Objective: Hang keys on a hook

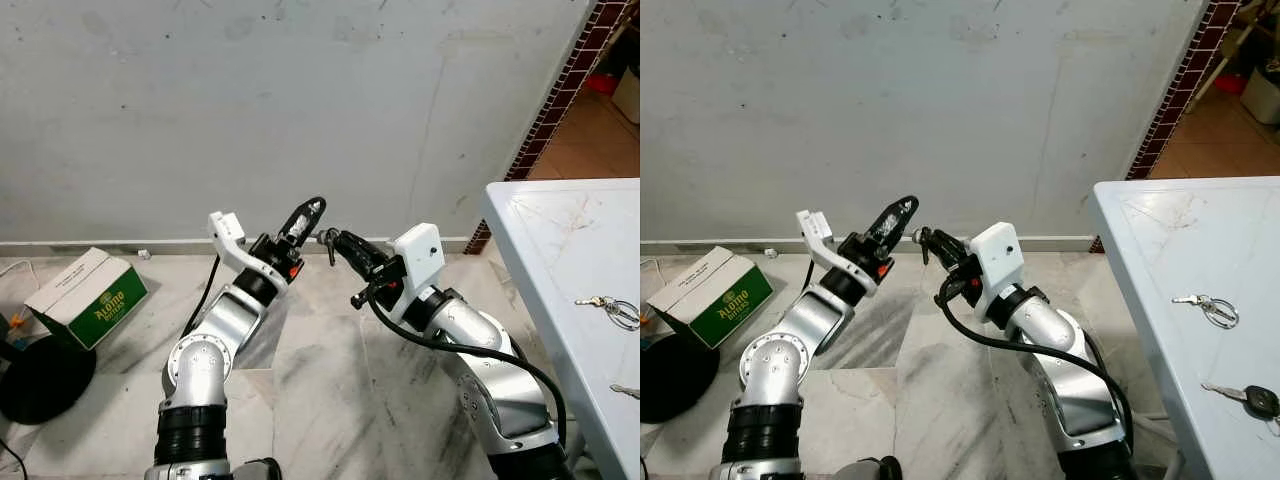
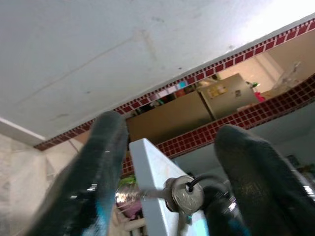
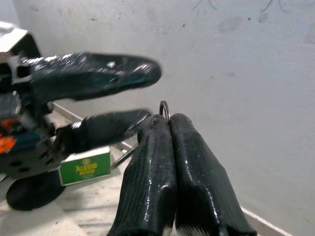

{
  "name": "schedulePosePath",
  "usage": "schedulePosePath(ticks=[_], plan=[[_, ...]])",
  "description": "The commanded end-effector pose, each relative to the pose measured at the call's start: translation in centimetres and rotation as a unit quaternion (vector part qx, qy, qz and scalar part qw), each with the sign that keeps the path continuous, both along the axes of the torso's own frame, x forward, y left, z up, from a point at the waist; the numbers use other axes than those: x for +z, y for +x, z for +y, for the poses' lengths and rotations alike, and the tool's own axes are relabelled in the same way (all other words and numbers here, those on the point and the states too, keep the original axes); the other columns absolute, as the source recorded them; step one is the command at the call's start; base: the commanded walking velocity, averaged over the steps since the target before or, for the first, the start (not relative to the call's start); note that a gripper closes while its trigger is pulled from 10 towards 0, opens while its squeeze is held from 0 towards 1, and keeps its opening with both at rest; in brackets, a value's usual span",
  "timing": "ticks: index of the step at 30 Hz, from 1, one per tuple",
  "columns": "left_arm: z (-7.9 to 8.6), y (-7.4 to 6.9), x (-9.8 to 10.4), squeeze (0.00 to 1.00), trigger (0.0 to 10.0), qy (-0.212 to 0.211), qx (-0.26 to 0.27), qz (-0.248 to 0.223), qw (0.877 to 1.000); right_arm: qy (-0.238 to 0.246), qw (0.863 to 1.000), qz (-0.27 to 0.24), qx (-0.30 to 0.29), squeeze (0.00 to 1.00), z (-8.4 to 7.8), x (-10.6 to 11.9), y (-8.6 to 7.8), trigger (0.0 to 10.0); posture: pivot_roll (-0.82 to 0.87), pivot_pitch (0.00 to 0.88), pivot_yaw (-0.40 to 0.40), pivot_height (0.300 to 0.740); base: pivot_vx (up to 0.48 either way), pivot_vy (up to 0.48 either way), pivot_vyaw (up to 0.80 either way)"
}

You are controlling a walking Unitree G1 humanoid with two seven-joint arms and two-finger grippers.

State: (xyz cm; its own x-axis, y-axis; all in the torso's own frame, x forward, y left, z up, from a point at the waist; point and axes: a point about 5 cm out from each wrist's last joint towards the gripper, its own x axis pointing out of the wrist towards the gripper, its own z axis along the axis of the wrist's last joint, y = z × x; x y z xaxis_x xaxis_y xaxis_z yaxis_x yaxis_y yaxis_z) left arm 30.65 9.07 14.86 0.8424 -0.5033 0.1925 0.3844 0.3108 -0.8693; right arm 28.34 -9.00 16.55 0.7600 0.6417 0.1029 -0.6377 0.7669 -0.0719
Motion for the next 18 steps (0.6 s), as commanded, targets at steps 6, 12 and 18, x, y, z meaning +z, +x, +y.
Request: schedulePosePath(ticks=[6,12,18], plan=[[0.4,-1.4,-0.8,1.00,10.0,0.026,-0.001,0.008,1.000,0.004,1.000,-0.011,-0.015,0.00,-0.2,0.5,0.5,0.0,-0.09,0.106,0.035,0.740,0.000,0.000,0.00],[0.6,-2.3,-0.8,1.00,10.0,0.038,0.001,0.009,0.999,0.003,1.000,-0.012,-0.023,0.00,-0.3,0.4,0.7,0.0,-0.08,0.103,0.032,0.740,0.000,0.000,0.00],[1.5,-3.4,-0.8,1.00,10.0,0.106,0.012,-0.007,0.994,0.001,0.999,-0.019,-0.038,0.00,-0.5,0.4,1.0,0.0,-0.07,0.098,0.032,0.740,0.000,0.000,0.00]])
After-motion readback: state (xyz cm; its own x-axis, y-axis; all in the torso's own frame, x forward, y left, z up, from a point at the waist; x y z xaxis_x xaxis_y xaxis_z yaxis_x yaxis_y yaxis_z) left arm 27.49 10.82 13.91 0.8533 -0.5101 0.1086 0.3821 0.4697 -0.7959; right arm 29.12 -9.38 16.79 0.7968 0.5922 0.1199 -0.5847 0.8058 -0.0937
